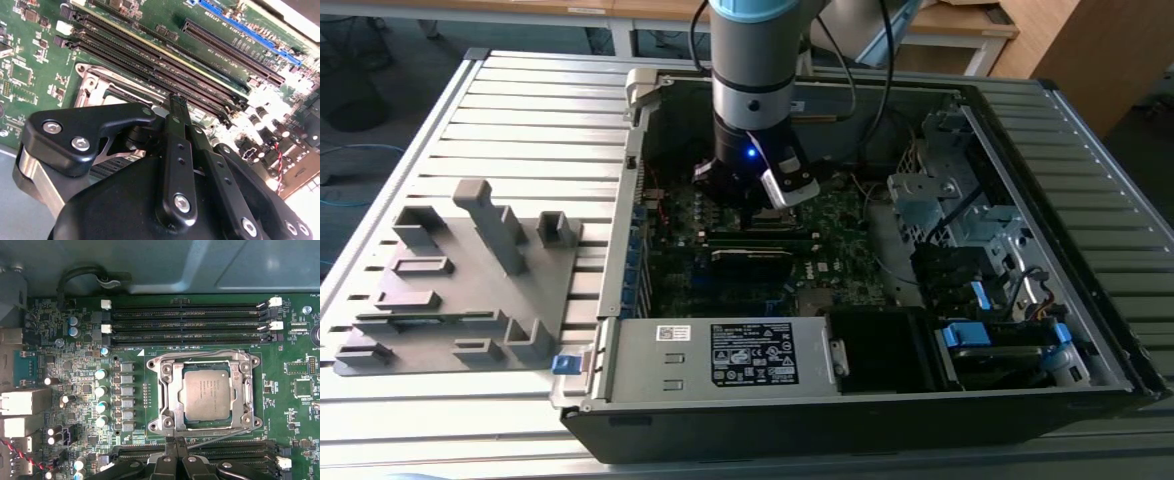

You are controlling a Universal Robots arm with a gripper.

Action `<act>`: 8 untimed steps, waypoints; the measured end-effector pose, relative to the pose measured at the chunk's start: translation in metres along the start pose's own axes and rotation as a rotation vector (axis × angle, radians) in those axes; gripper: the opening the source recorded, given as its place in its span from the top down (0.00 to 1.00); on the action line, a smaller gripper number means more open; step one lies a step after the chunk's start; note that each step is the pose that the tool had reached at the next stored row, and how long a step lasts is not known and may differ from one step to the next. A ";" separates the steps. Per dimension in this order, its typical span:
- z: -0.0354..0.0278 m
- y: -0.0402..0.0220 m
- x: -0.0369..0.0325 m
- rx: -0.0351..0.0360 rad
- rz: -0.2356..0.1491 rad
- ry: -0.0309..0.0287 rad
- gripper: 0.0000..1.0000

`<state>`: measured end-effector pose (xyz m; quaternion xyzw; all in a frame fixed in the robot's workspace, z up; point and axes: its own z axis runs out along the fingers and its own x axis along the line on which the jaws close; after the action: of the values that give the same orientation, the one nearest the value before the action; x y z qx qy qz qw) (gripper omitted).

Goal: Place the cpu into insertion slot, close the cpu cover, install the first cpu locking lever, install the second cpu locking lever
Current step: 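Install the second cpu locking lever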

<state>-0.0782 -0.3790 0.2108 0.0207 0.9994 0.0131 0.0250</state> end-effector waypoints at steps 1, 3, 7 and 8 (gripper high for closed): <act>0.0000 -0.0003 0.0000 -0.0001 -0.001 0.0000 0.89; 0.0000 -0.0010 -0.0001 -0.0001 -0.001 0.0000 0.89; 0.0000 -0.0026 -0.0002 -0.0002 -0.001 0.0000 0.89; -0.0001 -0.0032 -0.0002 -0.0001 -0.001 0.0000 0.89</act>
<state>-0.0782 -0.3822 0.2107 0.0201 0.9994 0.0131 0.0250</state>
